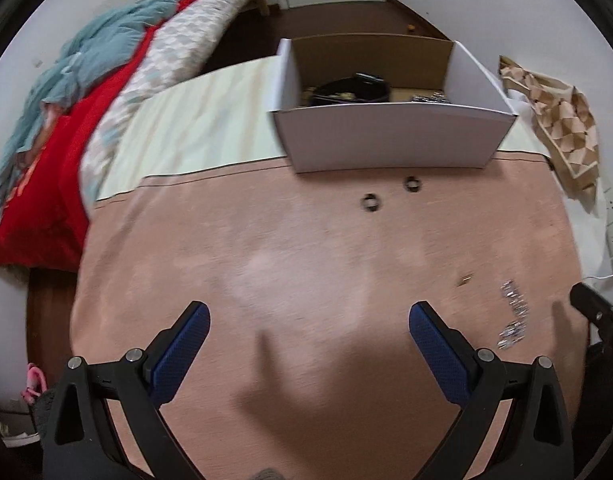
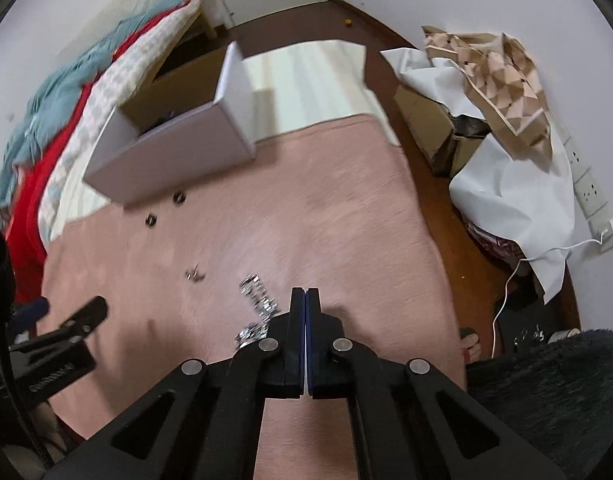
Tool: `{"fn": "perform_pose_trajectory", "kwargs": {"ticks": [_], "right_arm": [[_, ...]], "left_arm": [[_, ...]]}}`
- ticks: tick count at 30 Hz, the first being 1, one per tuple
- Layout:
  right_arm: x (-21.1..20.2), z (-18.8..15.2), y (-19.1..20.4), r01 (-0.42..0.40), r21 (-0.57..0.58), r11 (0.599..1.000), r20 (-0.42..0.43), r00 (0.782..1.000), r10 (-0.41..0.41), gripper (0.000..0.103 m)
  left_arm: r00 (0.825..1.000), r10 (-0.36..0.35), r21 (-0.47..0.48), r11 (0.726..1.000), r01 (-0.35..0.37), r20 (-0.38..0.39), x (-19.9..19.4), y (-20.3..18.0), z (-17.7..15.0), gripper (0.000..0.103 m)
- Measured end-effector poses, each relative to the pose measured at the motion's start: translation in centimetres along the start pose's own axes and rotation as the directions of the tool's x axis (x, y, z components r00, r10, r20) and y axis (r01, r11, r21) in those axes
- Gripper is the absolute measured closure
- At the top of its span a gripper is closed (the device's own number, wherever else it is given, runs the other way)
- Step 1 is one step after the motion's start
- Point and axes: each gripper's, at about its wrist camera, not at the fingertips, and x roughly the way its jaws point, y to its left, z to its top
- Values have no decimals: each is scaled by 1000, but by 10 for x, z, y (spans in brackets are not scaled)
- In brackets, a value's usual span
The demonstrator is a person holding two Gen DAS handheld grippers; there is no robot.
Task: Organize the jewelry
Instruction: 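Grasp the silver link bracelet with the right gripper, then grasp the small silver earring with the left gripper while the right gripper holds the bracelet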
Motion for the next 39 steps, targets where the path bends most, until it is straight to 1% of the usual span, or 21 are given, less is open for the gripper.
{"fn": "perform_pose_trajectory", "kwargs": {"ticks": [2,3,5,6,7,8,9,10,12,14,16,17,18,19,21,24,28,35,36,38,39], "right_arm": [[-2,4,-10,-49,26,998,-11,999,49,103],[0,6,-14,-108,55,993,-39,993,110,103],[10,8,-19,-175,104,979,-91,979,185,102],[13,8,-20,-185,108,977,-101,975,196,98],[15,5,-17,-184,94,978,-102,976,194,88],[15,3,-14,-183,76,980,-94,977,190,81],[16,1,-10,-183,59,981,-90,978,188,70],[18,-1,-3,-179,32,983,-89,979,181,64],[22,-2,6,-159,-18,987,-92,983,156,63],[33,-7,24,-85,-107,991,-120,990,72,63],[33,-12,39,5,-187,982,-75,997,-20,64],[34,-15,48,53,-224,973,-64,996,-69,70],[35,-16,52,72,-243,967,-59,994,-89,96],[36,-16,55,86,-253,964,-52,993,-103,96],[36,-12,46,43,-197,980,-75,995,-59,97],[26,-4,20,10,-89,996,-56,998,-15,97],[13,3,-10,-52,22,998,-33,998,53,97],[12,13,-26,-57,64,996,-29,998,59,97],[12,13,-27,-57,69,996,-31,998,60,97],[14,12,-30,-51,80,995,-35,998,54,97],[16,13,-32,-47,83,995,-40,998,50,97]], "left_arm": [[1000,18,7,1000,-18,-1,1,-2,3,1],[1000,30,11,999,-30,6,0,-2,4,1],[998,65,19,998,-66,20,-2,0,3,1],[997,78,20,997,-78,22,-2,4,2,1],[996,87,18,996,-87,23,-2,7,1,1],[995,100,15,995,-101,20,-2,12,-1,1],[994,111,11,994,-111,17,-1,16,-3,1],[993,119,6,993,-119,15,0,21,-4,1],[991,136,-8,991,-136,6,1,30,-8,1],[989,145,-19,989,-145,-1,2,37,-11,1],[989,151,-31,988,-151,-6,3,43,-14,1],[989,151,-35,988,-151,-8,3,44,-14,1],[989,148,-38,988,-148,-10,3,45,-14,1],[989,146,-40,988,-146,-8,3,46,-14,1],[990,140,-38,989,-140,1,1,44,-12,1],[993,120,-27,992,-120,14,-2,33,-8,1],[999,46,-2,999,-46,4,2,10,2,1],[997,-67,61,996,69,-33,16,-35,16,2],[997,-76,68,995,78,-34,17,-40,17,4],[995,-89,81,992,92,-34,18,-49,18,16],[995,-90,89,992,93,-36,19,-52,19,26]]}}
